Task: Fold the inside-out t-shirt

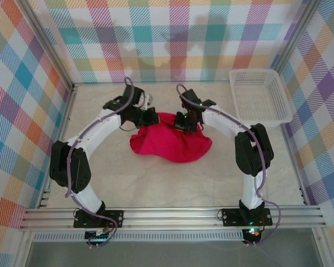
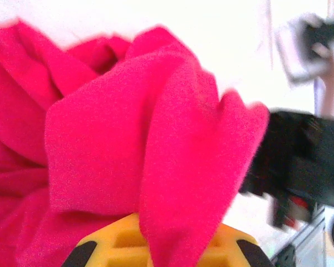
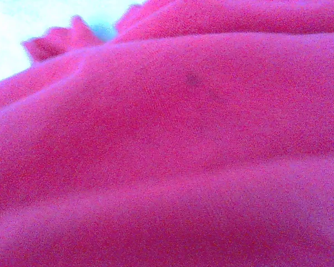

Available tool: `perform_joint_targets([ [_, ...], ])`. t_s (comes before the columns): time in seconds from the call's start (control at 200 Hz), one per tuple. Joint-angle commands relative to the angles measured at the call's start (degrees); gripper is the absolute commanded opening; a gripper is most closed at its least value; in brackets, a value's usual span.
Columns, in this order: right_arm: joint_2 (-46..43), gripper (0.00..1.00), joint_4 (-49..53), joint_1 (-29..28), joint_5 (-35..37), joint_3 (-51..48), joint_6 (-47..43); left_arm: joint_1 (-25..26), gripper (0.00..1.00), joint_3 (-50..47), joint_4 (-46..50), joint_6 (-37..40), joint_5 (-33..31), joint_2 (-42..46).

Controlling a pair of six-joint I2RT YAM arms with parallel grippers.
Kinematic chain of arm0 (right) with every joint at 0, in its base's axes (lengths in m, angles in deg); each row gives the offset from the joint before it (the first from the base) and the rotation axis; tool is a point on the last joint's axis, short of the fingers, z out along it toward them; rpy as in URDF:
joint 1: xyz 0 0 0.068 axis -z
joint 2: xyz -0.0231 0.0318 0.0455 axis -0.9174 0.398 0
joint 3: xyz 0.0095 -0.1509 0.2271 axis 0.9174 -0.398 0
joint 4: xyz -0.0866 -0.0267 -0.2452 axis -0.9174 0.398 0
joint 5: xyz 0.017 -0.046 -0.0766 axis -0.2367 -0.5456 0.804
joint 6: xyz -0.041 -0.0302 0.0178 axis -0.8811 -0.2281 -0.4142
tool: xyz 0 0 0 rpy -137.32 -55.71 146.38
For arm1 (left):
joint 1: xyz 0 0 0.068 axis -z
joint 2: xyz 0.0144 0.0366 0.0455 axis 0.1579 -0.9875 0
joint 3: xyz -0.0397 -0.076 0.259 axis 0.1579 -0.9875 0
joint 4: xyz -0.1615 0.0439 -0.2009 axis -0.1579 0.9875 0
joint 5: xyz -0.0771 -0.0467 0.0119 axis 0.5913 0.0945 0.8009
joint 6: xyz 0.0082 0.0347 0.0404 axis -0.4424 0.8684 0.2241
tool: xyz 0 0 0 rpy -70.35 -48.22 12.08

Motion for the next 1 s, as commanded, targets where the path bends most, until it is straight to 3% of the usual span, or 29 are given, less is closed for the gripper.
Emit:
perform_joint_targets([
  [0.0, -7.93, 0.00, 6.82, 0.43, -3.55, 5.20, -4.63, -4.51, 0.00, 4.11, 1.59, -0.51, 1.24, 1.12],
  [0.25, -21.36, 0.00, 12.43, 4.77, -10.58, 8.45, -5.97, -12.79, 0.00, 6.87, 7.15, 2.35, 0.26, -2.53],
  [0.42, -27.83, 0.00, 6.57, 7.11, -10.06, 1.63, -4.52, -12.69, 0.00, 2.40, 2.37, -0.60, 2.82, -1.32],
  [0.575, -23.28, 0.00, -0.47, 5.94, -12.98, -7.02, -3.36, -9.53, 0.00, -3.56, -2.65, -1.80, 3.69, -0.75],
  [0.645, -19.60, 0.19, -2.31, 4.29, -11.46, -8.05, -3.76, -8.45, 0.00, -5.23, -2.94, -1.54, 3.06, -0.81],
  [0.705, -15.90, 0.43, -3.88, 2.37, -9.51, -7.29, -4.45, -8.12, 0.00, -6.56, -3.37, -1.85, 2.44, -0.83],
  [0.77, -11.19, 0.57, -3.36, 0.08, -6.40, -4.20, -5.29, -8.11, 0.00, -7.42, -3.39, -2.01, 1.57, -0.84],
  [0.875, -2.55, 0.66, -2.91, -2.20, -4.94, 1.95, -3.09, -8.06, 0.00, -8.02, -3.28, -2.03, 1.27, -0.77],
  [1.0, 5.85, 0.70, -5.69, -3.21, -4.32, 7.81, 4.99, -8.03, 0.00, -8.62, -3.39, -2.18, 1.02, -0.11],
])
